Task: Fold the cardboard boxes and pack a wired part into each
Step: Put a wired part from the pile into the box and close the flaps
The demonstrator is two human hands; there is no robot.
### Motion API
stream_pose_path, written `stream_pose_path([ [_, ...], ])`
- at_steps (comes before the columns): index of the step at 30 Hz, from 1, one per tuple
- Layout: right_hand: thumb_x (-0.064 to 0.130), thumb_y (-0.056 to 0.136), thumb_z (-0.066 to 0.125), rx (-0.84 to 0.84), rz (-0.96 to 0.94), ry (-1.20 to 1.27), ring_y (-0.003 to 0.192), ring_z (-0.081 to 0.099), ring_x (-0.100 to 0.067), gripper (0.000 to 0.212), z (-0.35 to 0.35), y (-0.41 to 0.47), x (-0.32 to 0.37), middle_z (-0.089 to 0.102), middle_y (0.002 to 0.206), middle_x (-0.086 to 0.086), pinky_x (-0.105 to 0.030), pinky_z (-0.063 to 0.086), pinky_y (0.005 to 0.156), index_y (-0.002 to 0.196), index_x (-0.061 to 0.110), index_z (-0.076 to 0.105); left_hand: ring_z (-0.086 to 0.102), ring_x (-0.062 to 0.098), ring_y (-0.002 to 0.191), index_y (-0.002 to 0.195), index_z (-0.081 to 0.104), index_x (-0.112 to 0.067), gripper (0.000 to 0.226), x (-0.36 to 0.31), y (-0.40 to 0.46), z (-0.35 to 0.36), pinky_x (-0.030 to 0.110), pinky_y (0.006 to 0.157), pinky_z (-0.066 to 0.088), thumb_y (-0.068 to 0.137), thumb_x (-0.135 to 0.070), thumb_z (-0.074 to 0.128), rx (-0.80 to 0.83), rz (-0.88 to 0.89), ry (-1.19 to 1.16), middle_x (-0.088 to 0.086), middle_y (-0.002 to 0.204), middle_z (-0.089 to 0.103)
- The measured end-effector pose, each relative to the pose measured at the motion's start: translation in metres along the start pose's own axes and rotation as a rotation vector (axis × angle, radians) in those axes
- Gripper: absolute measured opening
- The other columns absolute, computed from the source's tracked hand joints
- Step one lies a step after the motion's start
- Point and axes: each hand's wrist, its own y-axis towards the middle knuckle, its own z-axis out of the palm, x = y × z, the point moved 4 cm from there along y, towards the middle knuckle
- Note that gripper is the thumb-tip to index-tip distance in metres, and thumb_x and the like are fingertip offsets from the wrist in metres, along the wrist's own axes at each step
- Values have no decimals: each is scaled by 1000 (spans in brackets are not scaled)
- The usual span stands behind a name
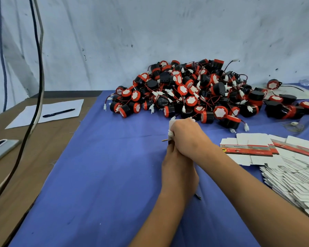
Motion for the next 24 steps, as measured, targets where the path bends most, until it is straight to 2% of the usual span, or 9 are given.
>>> stream_pose_path([
  [1, 3, 98, 47, -24, 29, -5, 73, 42, -26, 17, -1, 0, 2, 42, 70, -3, -35, 32, 65, 84, 11, 53, 46, 28, 139, 144, 51, -9, 45, -1, -1, 3, 38, 114, 38, 98, -10, 52, 20, 39, 31, 9, 149, 51],
  [3, -4, 91, 46, -48, 50, -41, 65, 36, -20, 26, -1, -2, 5, 41, 69, -2, -33, 30, 63, 109, 4, 63, 30, 31, 148, 147, 38, -12, 41, -1, -1, 2, 38, 121, 23, 107, -20, 36, 51, 73, 33, 12, 156, 39],
  [4, -5, 90, 46, -50, 48, -45, 66, 37, -19, 27, 0, -2, 5, 40, 69, -1, -34, 31, 62, 110, 4, 63, 29, 31, 148, 146, 37, -13, 40, 1, -1, 4, 38, 121, 22, 108, -23, 33, 81, 66, 41, 12, 155, 38],
  [8, 4, 98, 47, -46, 43, 13, 81, 44, -24, 11, 4, -3, 2, 44, 77, -1, -32, 27, 55, 102, 5, 57, 54, 30, 130, 138, 58, -5, 45, 1, -1, 2, 39, 108, 43, 93, -9, 62, -22, 36, 24, 12, 140, 60],
  [10, 10, 101, 47, -13, 23, 17, 79, 44, -24, 14, 5, -2, 0, 44, 79, -3, -33, 25, 55, 86, 8, 49, 50, 29, 134, 140, 56, -7, 44, -4, -4, 3, 38, 111, 39, 97, -15, 56, -16, 105, 144, 12, 143, 57],
  [13, 18, 103, 46, 24, -26, 23, 75, 45, -24, 31, 4, -1, -2, 48, 82, -6, -35, 36, 58, 74, 13, 37, 46, 23, 139, 136, 57, -19, 38, -5, 1, -1, 31, 118, 31, 100, -26, 46, -56, 93, 70, 3, 142, 58],
  [16, 22, 103, 48, -3, -55, 41, 83, 53, -27, 24, 1, -2, -4, 58, 89, -8, -46, 52, 71, 83, 7, 51, 34, 23, 147, 141, 51, -21, 42, -6, 3, 2, 28, 119, 27, 100, -24, 43, -55, 121, 127, 1, 148, 52],
  [21, 26, 103, 52, 25, -61, 55, 89, 58, -28, 19, -2, 1, -8, 64, 92, -6, -47, 54, 79, 93, 11, 58, 45, 23, 135, 117, 66, -15, 31, -7, 1, -10, 27, 99, 45, 90, -9, 52, -45, 164, 3, 3, 128, 65],
  [24, 29, 101, 56, 44, -66, 57, 88, 58, -26, 20, -5, 2, -11, 66, 91, -5, -39, 51, 73, 91, 12, 60, 63, 27, 84, 82, 71, -6, 17, -6, -5, -34, 40, 65, 49, 83, -3, 54, -147, 343, -210, 9, 85, 70],
])
